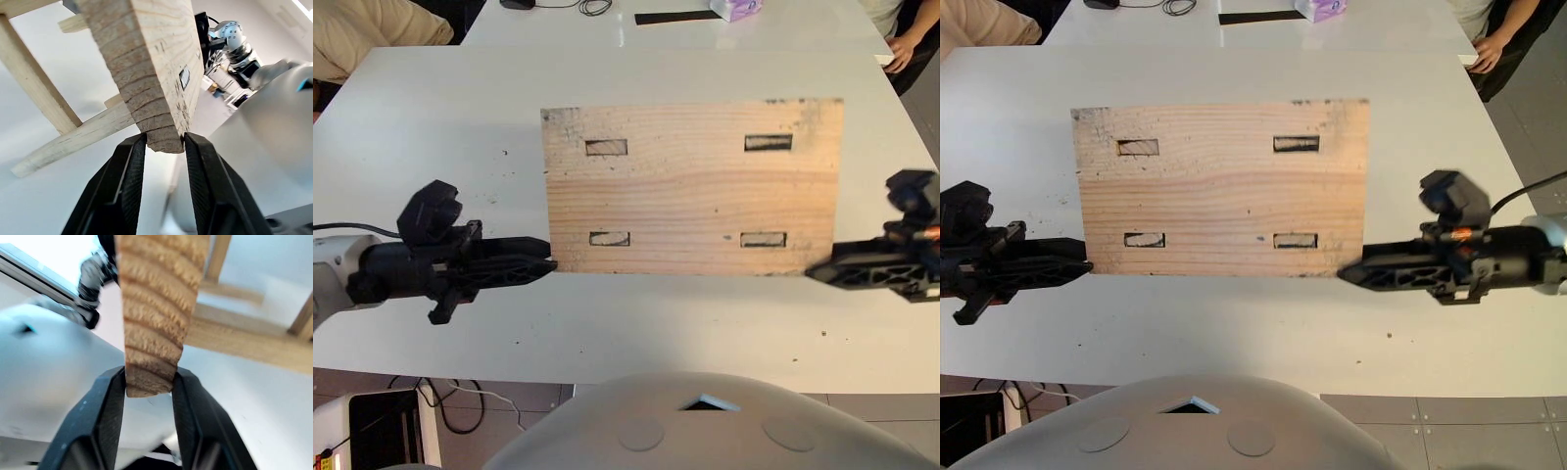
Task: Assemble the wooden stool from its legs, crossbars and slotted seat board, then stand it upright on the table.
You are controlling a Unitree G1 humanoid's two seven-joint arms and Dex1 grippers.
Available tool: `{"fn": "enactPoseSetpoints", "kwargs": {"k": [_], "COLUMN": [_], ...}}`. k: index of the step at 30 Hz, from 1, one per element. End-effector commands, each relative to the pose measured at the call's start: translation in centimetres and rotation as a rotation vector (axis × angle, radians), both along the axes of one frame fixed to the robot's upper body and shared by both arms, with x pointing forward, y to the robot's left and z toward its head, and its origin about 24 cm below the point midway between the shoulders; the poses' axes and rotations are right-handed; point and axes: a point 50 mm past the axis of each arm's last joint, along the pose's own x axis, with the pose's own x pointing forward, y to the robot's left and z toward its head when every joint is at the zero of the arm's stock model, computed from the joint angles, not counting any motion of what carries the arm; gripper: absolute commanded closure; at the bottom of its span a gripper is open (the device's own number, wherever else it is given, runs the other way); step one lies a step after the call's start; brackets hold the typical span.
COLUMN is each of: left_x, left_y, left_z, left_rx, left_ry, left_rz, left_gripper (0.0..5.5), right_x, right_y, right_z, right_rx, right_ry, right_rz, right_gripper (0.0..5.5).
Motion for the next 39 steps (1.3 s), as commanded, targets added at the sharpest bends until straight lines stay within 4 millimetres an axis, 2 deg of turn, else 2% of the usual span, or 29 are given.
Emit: {"fn": "enactPoseSetpoints", "kwargs": {"k": [1,5,8,15,18,20,22,24,25,32,39], "left_x": [-0.2,0.9,2.2,7.9,9.9,10.7,11.0,11.2,11.3,12.9,11.7], "left_y": [-3.7,-3.8,-4.0,-3.7,-3.6,-3.4,-3.0,-2.6,-2.3,-1.1,-1.8], "left_z": [6.2,5.9,5.7,5.7,4.6,3.4,2.4,1.8,1.6,1.9,2.4], "left_rx": [-0.157,-0.163,-0.165,-0.18,-0.126,-0.058,-0.009,0.014,0.022,-0.013,-0.087], "left_ry": [0.048,0.096,0.119,0.145,0.154,0.151,0.142,0.14,0.138,0.094,0.08], "left_rz": [-0.296,-0.278,-0.258,-0.098,-0.007,0.052,0.09,0.116,0.127,0.216,0.138], "left_gripper": [4.13,4.13,4.13,4.13,4.13,4.13,4.13,3.82,3.68,2.54,1.43], "right_x": [2.1,4.1,5.9,9.4,9.2,8.6,8.6,8.8,8.7,8.7,8.0], "right_y": [1.8,2.4,2.6,1.9,2.3,2.8,2.8,2.4,2.3,1.8,2.4], "right_z": [4.2,2.6,0.7,-1.8,-2.8,-3.4,-3.8,-4.0,-4.1,-2.9,-2.2], "right_rx": [0.14,0.153,0.134,0.111,0.049,-0.035,-0.11,-0.134,-0.146,-0.082,-0.028], "right_ry": [-0.028,0.078,0.157,0.262,0.275,0.202,0.114,0.083,0.071,0.112,0.092], "right_rz": [0.076,0.061,-0.011,-0.227,-0.241,-0.243,-0.289,-0.331,-0.335,-0.308,-0.278], "right_gripper": [4.13,4.13,4.13,4.13,4.13,4.13,4.13,4.13,3.78,2.67,1.57]}}
